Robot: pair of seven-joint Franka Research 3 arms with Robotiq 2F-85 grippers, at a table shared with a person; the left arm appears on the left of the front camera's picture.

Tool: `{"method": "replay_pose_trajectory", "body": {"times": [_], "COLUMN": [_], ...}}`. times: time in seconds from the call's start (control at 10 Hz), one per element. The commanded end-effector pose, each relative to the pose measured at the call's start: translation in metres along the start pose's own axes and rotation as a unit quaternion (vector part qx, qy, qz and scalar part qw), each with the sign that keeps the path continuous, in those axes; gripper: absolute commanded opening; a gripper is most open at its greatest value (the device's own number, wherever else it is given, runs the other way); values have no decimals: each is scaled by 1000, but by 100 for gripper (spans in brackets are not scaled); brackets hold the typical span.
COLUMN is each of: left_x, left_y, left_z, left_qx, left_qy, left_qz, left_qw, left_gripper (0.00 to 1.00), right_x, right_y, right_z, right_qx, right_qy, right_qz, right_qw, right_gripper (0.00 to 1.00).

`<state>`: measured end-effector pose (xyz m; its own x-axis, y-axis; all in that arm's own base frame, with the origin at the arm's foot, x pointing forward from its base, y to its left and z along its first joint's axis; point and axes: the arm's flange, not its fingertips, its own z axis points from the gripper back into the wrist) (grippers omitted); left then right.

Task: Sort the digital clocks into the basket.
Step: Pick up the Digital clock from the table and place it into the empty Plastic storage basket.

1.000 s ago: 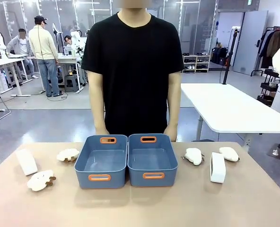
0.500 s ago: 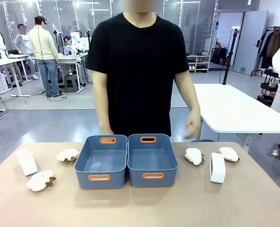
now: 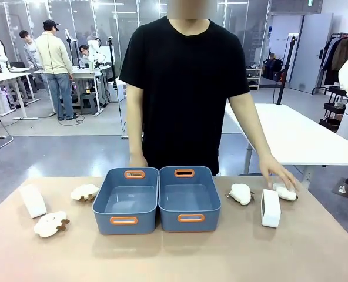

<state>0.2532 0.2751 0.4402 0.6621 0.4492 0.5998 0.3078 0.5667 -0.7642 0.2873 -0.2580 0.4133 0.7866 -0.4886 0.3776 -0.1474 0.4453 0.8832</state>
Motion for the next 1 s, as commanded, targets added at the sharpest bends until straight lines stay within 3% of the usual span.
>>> {"method": "replay_pose_trajectory", "body": {"times": [0.0, 0.2, 0.3, 0.5, 0.7, 0.9], "left_x": [0, 0, 11, 35, 54, 58], "left_y": [1, 0, -16, -40, -59, -57], "left_z": [1, 0, -11, -60, -128, -199], "left_qx": [-8, 0, 74, 155, 164, 194], "left_qy": [5, 0, 15, 115, 174, 233], "left_qz": [-9, 0, -121, -153, -72, 26], "left_qw": [1000, 1000, 990, 969, 968, 953], "left_gripper": [100, 100, 100, 100, 100, 100], "right_x": [0, 0, 0, 0, 0, 0], "right_y": [1, 1, 1, 1, 1, 1], "right_z": [0, 0, 0, 0, 0, 0], "right_qx": [2, 2, 2, 2, 2, 2], "right_qy": [5, 5, 5, 5, 5, 5], "right_qz": [0, 0, 0, 0, 0, 0], "right_qw": [1000, 1000, 1000, 1000, 1000, 1000], "right_gripper": [100, 100, 100, 100, 100, 100]}}
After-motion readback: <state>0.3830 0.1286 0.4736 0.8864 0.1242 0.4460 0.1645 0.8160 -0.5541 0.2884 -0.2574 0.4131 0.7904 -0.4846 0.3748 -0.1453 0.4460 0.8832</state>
